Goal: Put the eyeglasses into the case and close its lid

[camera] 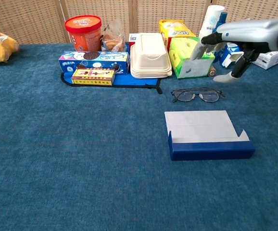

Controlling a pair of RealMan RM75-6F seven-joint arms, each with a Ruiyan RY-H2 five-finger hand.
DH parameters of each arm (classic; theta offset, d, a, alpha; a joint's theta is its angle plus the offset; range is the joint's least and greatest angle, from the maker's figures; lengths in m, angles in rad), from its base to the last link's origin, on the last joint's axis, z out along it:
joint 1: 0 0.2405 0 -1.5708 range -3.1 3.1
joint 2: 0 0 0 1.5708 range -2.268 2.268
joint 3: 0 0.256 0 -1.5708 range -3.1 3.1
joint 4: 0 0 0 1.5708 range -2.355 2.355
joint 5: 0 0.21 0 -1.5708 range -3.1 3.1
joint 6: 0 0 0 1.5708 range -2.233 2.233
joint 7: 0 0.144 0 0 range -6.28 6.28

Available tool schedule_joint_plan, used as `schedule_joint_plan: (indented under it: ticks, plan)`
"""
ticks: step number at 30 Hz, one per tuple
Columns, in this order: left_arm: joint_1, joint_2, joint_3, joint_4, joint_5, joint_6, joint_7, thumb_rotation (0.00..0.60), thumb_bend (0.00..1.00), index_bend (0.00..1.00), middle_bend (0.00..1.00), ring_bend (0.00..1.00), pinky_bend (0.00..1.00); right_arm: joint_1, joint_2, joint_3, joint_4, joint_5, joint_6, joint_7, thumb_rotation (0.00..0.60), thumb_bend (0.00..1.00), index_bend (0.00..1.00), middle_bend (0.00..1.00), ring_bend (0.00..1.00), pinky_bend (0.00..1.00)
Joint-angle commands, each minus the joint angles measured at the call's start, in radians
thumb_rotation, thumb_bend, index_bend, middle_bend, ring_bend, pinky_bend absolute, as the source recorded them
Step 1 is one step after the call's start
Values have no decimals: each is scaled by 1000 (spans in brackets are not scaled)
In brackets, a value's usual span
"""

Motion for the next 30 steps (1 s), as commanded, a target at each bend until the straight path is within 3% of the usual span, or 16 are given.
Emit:
schedule_joint_plan:
  ticks: [1,3,12,30]
  plan:
    - [-1,-1,0,2,-1,-1,0,600,310,249,286,210,140,36,-30,-3,35,54,-17,-39,600,355,322,203,138,190]
    - [-2,-1,-1,4,-1,-1,-1,600,310,249,286,210,141,54,-45,-4,51,81,-25,-54,600,378,342,199,129,190]
    - [0,-7,2,23,-8,-3,-11,600,310,248,286,210,140,127,-114,-18,124,213,-29,-130,600,346,243,197,117,190]
    - [6,-26,7,76,-3,7,-55,600,310,249,287,210,140,200,-218,-79,248,452,15,-233,600,329,267,202,108,195]
